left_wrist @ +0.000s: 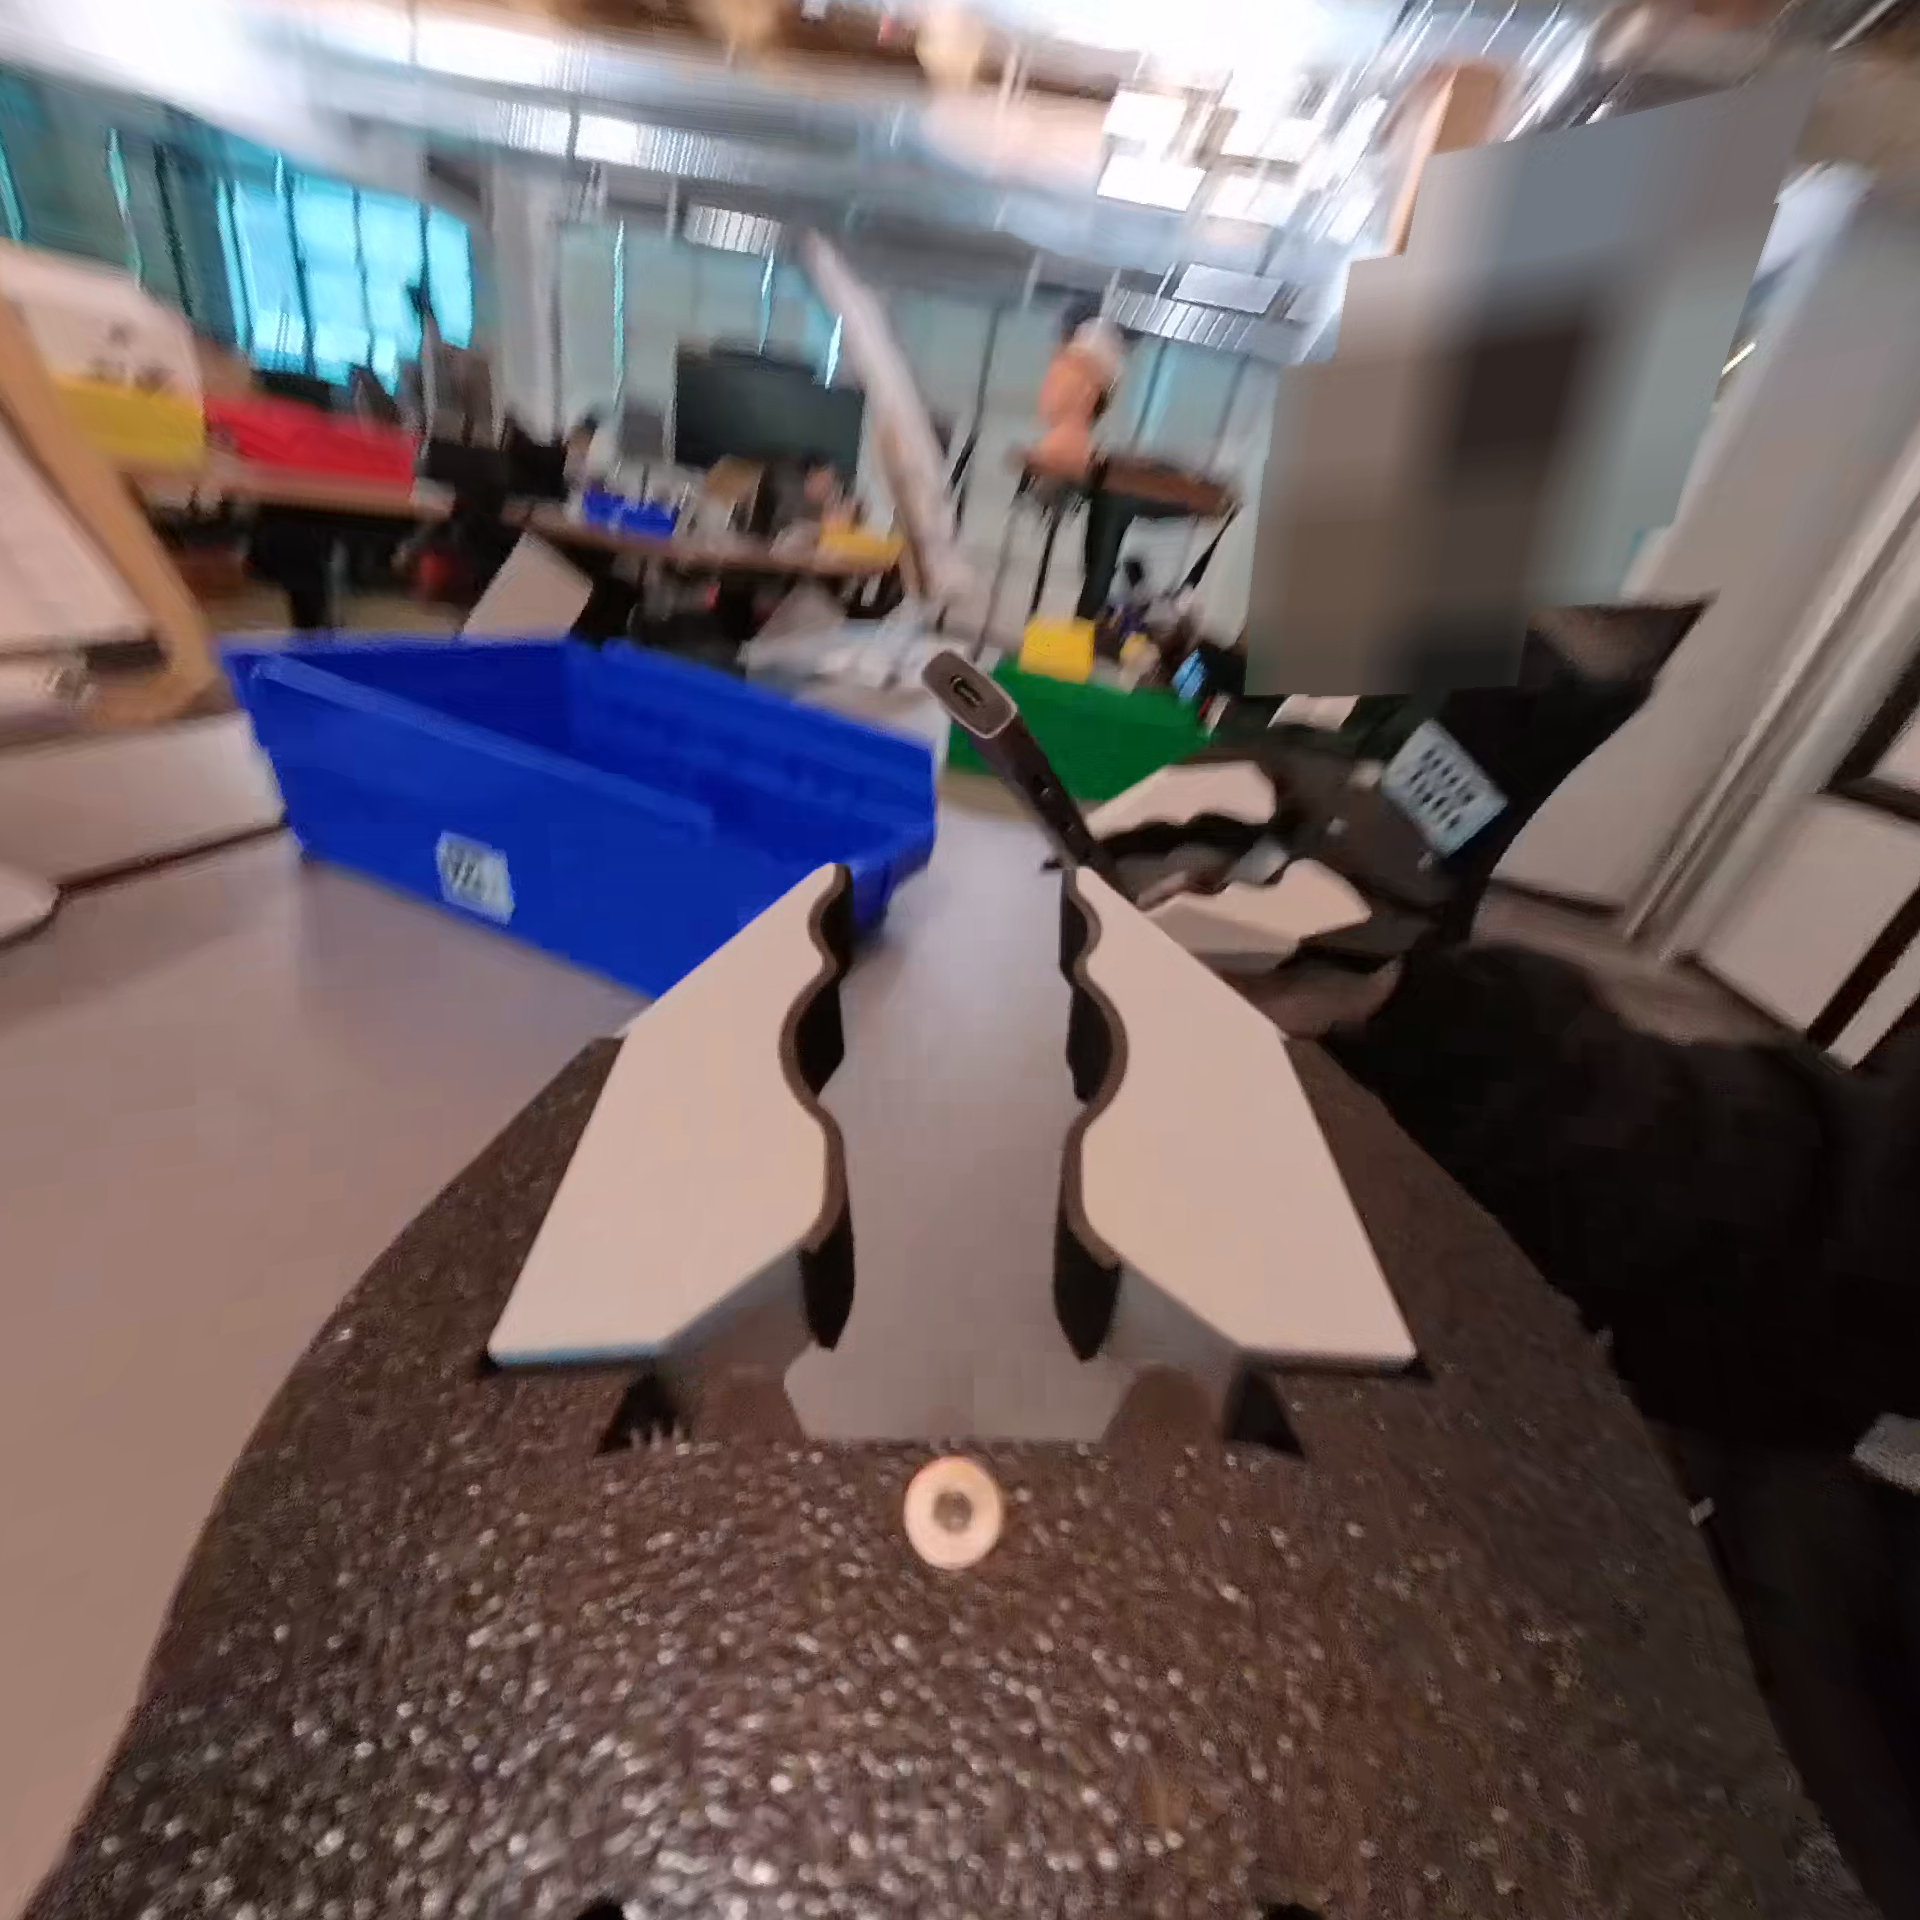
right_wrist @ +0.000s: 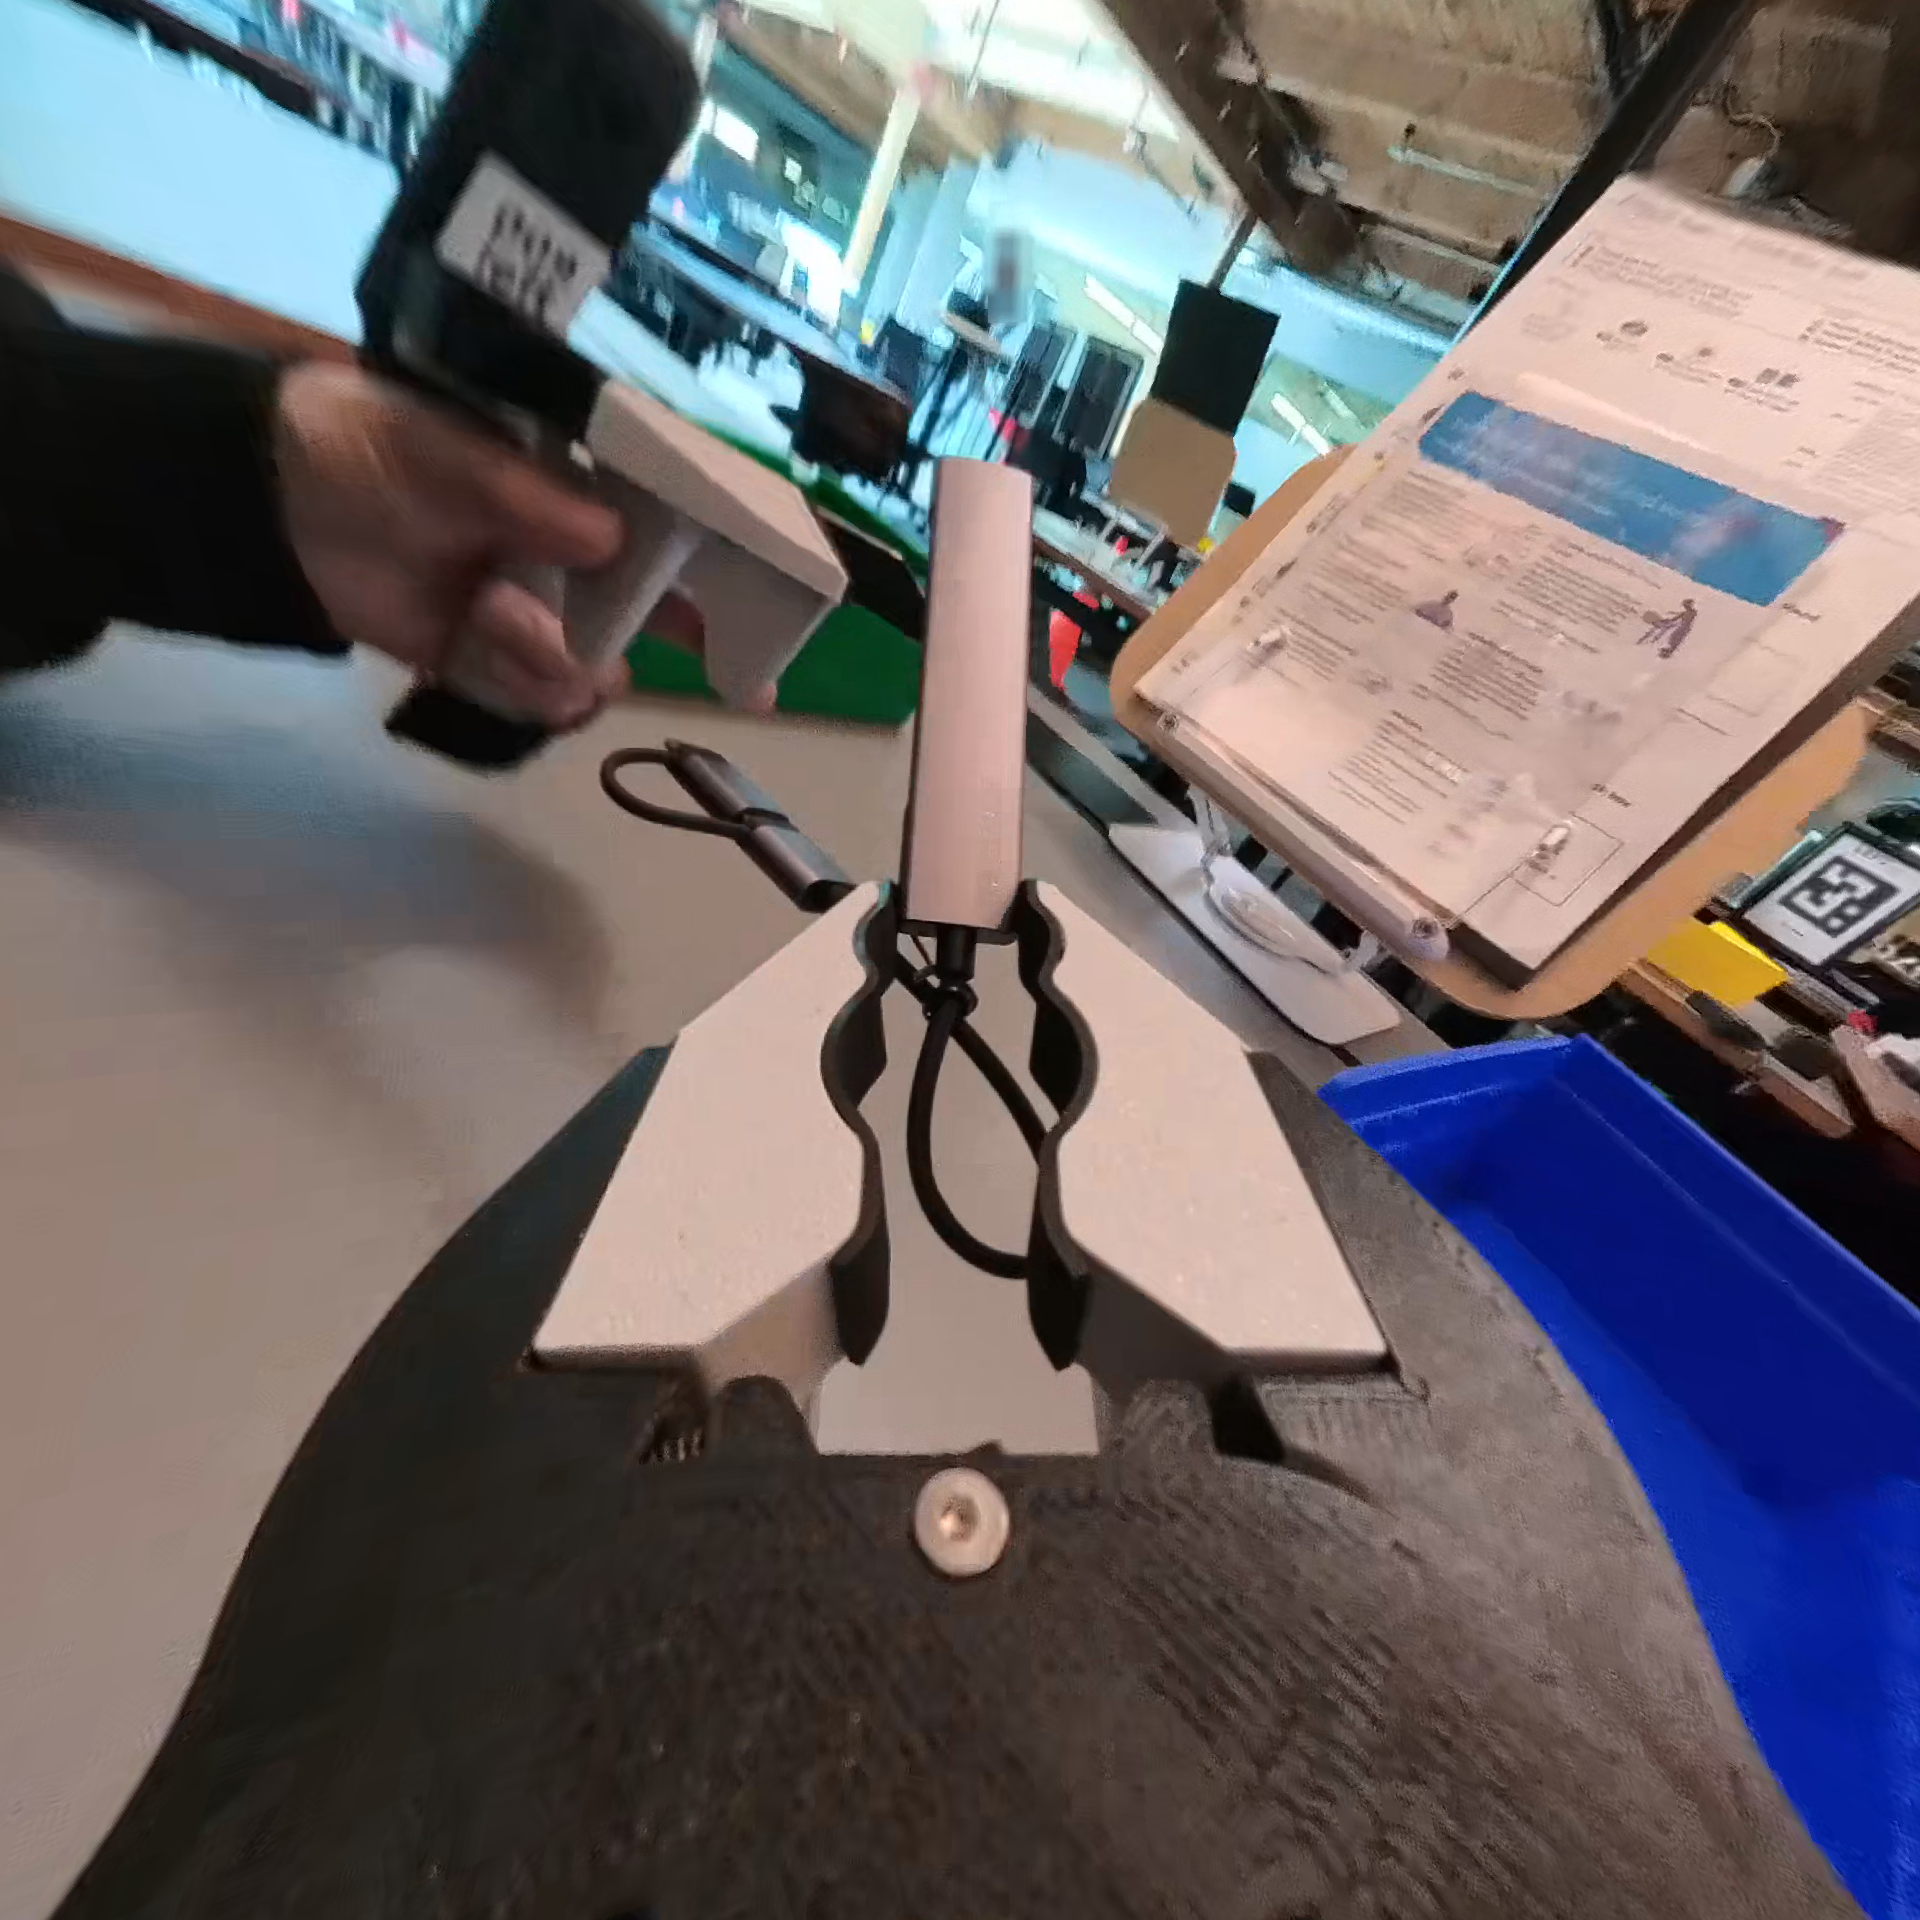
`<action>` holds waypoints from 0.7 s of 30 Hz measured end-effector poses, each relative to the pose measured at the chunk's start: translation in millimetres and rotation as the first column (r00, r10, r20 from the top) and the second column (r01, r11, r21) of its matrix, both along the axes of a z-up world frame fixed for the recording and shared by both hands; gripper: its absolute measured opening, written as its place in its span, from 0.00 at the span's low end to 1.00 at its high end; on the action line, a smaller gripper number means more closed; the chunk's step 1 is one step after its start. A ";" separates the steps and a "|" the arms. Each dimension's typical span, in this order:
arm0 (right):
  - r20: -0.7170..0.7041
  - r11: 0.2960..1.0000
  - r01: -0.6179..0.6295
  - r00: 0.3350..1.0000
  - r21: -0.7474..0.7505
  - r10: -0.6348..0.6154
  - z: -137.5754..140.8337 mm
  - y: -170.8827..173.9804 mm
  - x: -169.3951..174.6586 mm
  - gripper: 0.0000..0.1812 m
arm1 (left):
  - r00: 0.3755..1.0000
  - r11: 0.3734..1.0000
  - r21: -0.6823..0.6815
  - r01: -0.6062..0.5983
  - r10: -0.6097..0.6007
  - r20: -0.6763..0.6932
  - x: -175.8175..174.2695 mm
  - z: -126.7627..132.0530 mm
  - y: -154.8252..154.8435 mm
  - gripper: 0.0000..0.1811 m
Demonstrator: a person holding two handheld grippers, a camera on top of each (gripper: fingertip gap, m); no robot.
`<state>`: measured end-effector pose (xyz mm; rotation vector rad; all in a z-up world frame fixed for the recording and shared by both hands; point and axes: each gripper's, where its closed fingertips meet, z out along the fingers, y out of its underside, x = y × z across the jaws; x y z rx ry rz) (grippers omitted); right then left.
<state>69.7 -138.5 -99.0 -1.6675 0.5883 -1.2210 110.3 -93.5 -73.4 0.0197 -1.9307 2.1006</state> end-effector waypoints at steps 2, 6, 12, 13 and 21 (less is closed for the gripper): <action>-0.044 0.999 0.001 0.999 -0.053 -0.004 -16.9 3.7 3.9 0.12 | 1.000 0.988 0.156 -0.002 0.003 -0.003 -0.3 -21.8 2.6 0.27; -0.076 0.992 -0.032 0.997 -0.121 0.022 -33.4 27.3 10.2 0.12 | 0.988 0.964 0.255 0.081 -0.043 -0.151 -15.8 -43.3 3.5 0.14; -0.034 0.996 -0.049 0.998 -0.080 0.047 -30.5 38.5 13.6 0.12 | 0.881 0.967 0.101 0.232 -0.165 -0.444 -19.3 -35.9 11.0 0.04; -0.031 0.995 -0.038 0.999 -0.090 0.036 -32.1 38.0 15.2 0.12 | 0.864 0.968 0.090 0.236 -0.167 -0.476 -17.4 -37.2 10.7 0.04; -0.058 0.985 0.001 0.998 -0.174 -0.011 -43.8 40.2 18.8 0.12 | 0.879 0.970 0.163 0.181 -0.085 -0.470 -8.6 -48.4 9.8 0.05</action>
